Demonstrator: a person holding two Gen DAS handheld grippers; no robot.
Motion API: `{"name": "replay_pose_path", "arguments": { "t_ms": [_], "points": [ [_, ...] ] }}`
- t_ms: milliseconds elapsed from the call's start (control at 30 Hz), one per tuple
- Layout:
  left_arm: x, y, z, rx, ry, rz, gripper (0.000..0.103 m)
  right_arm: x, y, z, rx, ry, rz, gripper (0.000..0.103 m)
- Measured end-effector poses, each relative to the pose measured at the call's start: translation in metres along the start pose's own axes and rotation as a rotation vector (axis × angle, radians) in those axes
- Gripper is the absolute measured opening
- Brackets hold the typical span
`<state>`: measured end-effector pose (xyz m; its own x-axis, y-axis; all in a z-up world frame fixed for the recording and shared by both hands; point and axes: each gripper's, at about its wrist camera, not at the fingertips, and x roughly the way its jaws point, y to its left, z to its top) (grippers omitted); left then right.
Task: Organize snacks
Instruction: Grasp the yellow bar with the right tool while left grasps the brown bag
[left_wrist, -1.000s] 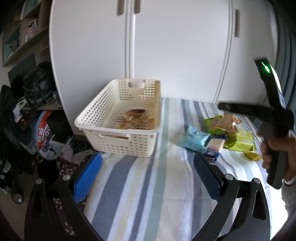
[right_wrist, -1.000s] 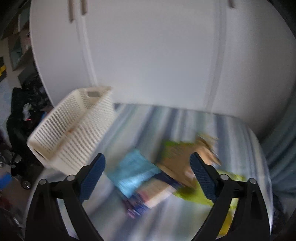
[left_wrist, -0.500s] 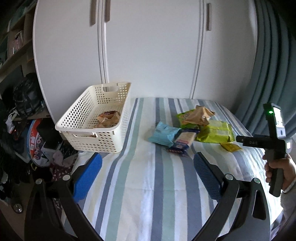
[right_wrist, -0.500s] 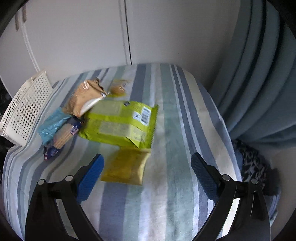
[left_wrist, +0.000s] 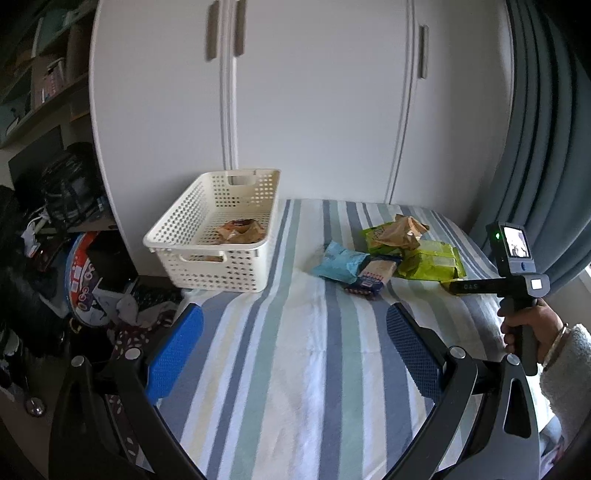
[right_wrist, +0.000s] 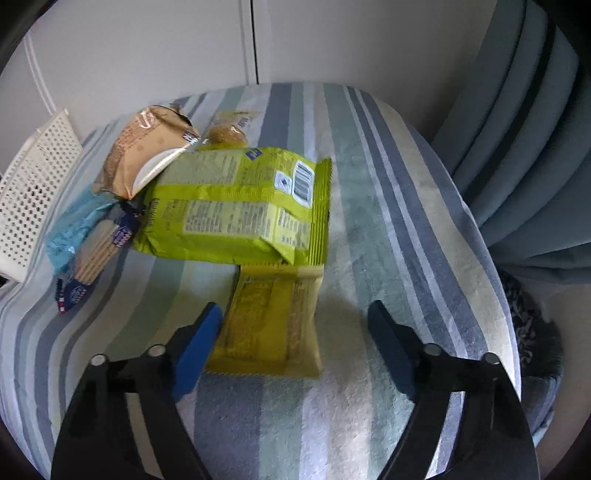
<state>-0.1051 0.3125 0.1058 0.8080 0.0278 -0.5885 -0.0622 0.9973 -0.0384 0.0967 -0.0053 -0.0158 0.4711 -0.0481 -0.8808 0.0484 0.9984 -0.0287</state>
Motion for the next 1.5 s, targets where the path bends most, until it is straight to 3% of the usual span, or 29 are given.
{"name": "replay_pose_path", "arguments": {
  "t_ms": [200, 500, 767, 1033, 1233, 1300, 1500],
  "points": [
    [-0.005, 0.024, -0.001, -0.046, -0.010, 0.000, 0.100, -0.003, 0.007, -0.007, -0.031, -0.012, -0.052, 0.055],
    [0.019, 0.011, 0.001, -0.008, 0.024, -0.014, 0.100, -0.026, 0.001, -0.021, -0.035, -0.094, -0.035, 0.054],
    [0.088, -0.051, 0.024, 0.062, 0.112, -0.145, 0.100, -0.057, -0.019, -0.036, -0.013, -0.179, 0.065, 0.054],
    [0.170, -0.099, 0.054, 0.082, 0.184, -0.284, 0.100, -0.056, -0.031, -0.046, 0.027, -0.186, 0.162, 0.050],
    [0.224, -0.131, 0.070, 0.154, 0.208, -0.298, 0.100, -0.050, -0.035, -0.046, 0.019, -0.177, 0.202, 0.054],
    [0.238, -0.139, 0.075, 0.167, 0.212, -0.304, 0.100, -0.047, -0.039, -0.042, 0.033, -0.176, 0.203, 0.065],
    [0.273, -0.160, 0.087, 0.210, 0.227, -0.307, 0.100, -0.040, -0.047, -0.032, 0.054, -0.175, 0.198, 0.076]
  ]
}}
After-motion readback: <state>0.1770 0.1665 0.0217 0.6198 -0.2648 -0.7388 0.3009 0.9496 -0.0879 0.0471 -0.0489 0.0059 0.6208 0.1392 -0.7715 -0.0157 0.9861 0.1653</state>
